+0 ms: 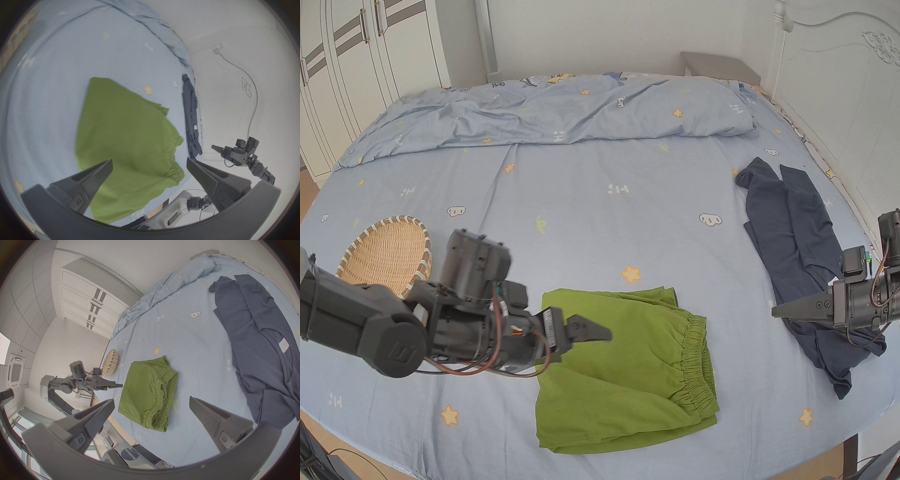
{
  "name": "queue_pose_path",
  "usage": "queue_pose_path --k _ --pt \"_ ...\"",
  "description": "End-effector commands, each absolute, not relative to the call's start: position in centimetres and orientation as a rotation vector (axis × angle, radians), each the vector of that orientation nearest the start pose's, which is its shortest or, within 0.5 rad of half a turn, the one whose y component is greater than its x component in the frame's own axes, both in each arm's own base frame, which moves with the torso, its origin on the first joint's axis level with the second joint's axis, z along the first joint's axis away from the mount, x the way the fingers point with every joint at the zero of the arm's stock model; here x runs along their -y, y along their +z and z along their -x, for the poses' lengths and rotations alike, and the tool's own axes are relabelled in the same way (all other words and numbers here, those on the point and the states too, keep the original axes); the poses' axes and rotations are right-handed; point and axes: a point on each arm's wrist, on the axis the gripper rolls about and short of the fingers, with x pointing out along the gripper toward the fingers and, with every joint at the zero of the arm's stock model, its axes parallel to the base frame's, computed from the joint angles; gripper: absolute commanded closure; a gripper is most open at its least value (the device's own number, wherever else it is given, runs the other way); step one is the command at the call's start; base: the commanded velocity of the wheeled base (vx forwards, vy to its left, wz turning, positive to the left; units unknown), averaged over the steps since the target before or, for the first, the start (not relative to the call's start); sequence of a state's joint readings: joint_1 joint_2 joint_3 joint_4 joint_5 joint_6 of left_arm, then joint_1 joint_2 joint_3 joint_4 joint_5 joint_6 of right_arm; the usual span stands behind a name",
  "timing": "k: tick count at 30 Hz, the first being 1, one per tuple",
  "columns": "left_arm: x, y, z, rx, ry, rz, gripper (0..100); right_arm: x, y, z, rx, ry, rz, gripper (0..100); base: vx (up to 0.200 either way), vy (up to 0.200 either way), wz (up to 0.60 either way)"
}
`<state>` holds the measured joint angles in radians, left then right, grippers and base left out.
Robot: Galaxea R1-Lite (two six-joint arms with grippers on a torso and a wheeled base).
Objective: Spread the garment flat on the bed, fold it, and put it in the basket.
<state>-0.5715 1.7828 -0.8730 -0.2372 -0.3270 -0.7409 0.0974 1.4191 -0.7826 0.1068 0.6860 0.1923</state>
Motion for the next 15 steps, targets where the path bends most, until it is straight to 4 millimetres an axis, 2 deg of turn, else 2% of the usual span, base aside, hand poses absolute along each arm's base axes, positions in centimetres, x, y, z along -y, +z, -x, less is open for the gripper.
queue_pose_path --k 1,3,6,12,15 --pt "11.1 11.9 -24.4 -0.982 -0.502 0.637 0 -3.4 20.1 -19.7 -0.744 0.688 -0.391 0 0.000 0.000 0.00" --pt "10.5 8.8 -25.7 -0.998 -0.462 0.618 0 -3.4 20.3 -19.4 -0.735 0.690 -0.388 0 0.000 0.000 0.00" --pt "10.2 7.3 -26.4 -0.992 -0.455 0.625 0 -3.4 20.3 -19.4 -0.734 0.690 -0.388 0 0.000 0.000 0.00" --pt "10.8 5.5 -26.8 -1.004 -0.464 0.620 0 -3.4 20.3 -19.4 -0.734 0.690 -0.388 0 0.000 0.000 0.00" --pt "11.7 4.9 -26.8 -1.021 -0.488 0.605 0 -3.4 20.3 -19.4 -0.732 0.690 -0.388 0 0.000 0.000 0.00"
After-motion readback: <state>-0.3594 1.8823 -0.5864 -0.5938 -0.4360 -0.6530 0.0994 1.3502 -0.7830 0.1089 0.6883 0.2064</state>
